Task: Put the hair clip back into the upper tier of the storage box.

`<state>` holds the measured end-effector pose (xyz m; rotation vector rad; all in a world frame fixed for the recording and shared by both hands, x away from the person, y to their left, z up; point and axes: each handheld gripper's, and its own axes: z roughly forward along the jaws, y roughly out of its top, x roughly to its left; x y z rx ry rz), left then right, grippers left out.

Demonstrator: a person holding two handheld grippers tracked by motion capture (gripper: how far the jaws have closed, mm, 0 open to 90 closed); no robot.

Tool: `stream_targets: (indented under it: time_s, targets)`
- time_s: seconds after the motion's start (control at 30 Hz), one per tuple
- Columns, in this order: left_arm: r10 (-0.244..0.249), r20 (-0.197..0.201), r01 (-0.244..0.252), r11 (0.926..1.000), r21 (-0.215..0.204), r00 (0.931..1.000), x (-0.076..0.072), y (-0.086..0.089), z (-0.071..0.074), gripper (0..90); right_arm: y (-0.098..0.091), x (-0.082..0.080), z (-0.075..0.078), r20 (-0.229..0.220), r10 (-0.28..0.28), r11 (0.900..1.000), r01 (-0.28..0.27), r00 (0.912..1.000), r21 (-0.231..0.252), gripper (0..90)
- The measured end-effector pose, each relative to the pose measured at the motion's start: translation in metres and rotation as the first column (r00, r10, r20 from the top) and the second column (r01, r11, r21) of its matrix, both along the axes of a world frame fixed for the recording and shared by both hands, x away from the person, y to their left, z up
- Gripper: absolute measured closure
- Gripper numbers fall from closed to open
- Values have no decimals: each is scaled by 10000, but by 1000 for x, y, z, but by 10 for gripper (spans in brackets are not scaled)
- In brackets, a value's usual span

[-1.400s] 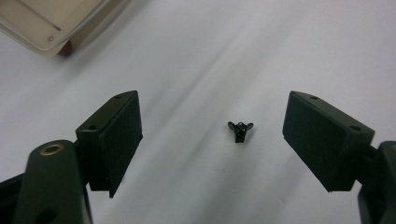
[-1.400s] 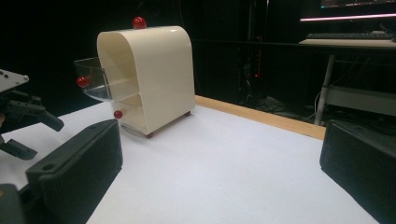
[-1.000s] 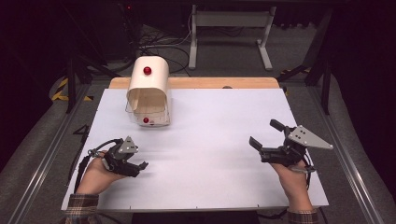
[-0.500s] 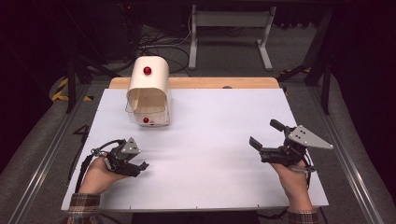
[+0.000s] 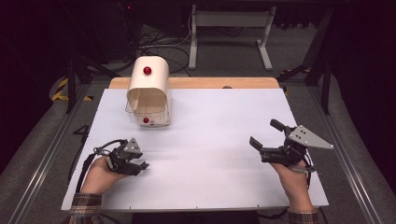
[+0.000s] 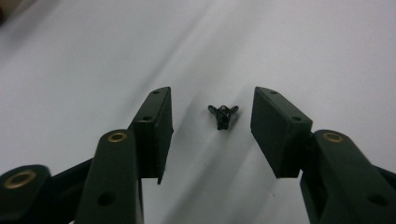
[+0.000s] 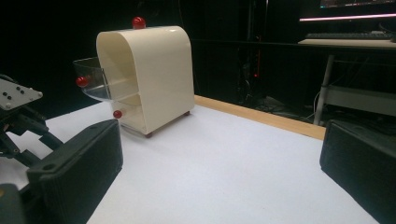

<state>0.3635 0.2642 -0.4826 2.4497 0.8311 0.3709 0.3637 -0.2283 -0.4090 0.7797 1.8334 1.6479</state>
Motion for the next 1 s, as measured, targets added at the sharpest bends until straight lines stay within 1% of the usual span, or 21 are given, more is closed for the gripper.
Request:
stream_targets:
  time_s: [0.03, 0.07, 0.27, 0.37, 0.47, 0.57, 0.73, 1.0]
  targets:
    - [0, 0, 0, 10000, 0, 10000, 0, 0, 0, 525, 0, 0, 0, 0, 0, 10000, 0, 10000, 0, 0]
    - [-16, -58, 16, 9999, -129, 10000, 1, 0, 0, 530, 0, 0, 0, 4, 5, 10000, -5, 10000, 9, 0]
    - [-110, -155, 109, 9999, -73, 9998, 1, -3, -2, 547, 0, 0, 0, 7, 8, 10000, -8, 10000, 4, 0]
    - [-108, -222, 107, 9999, -57, 9997, 2, -3, -2, 570, 0, 0, 0, 9, 10, 10000, -10, 10000, -1, 0]
    - [-72, -349, 66, 9999, -156, 9994, 3, -4, -3, 580, 0, 0, 0, 5, 9, 10000, -9, 10000, -4, 0]
    - [-110, -458, 103, 9998, -167, 9989, 3, -4, -4, 601, 0, 0, 0, -4, 29, 10000, -29, 10000, -10, 0]
    - [-161, -445, 150, 9996, -242, 9989, 4, -4, -4, 645, 0, 0, 1, -11, 28, 10000, -28, 10000, -24, 0]
    - [-186, -469, 172, 9994, -302, 9987, 3, -4, -5, 682, 0, -1, 1, -22, 10, 10000, -10, 10000, -13, 0]
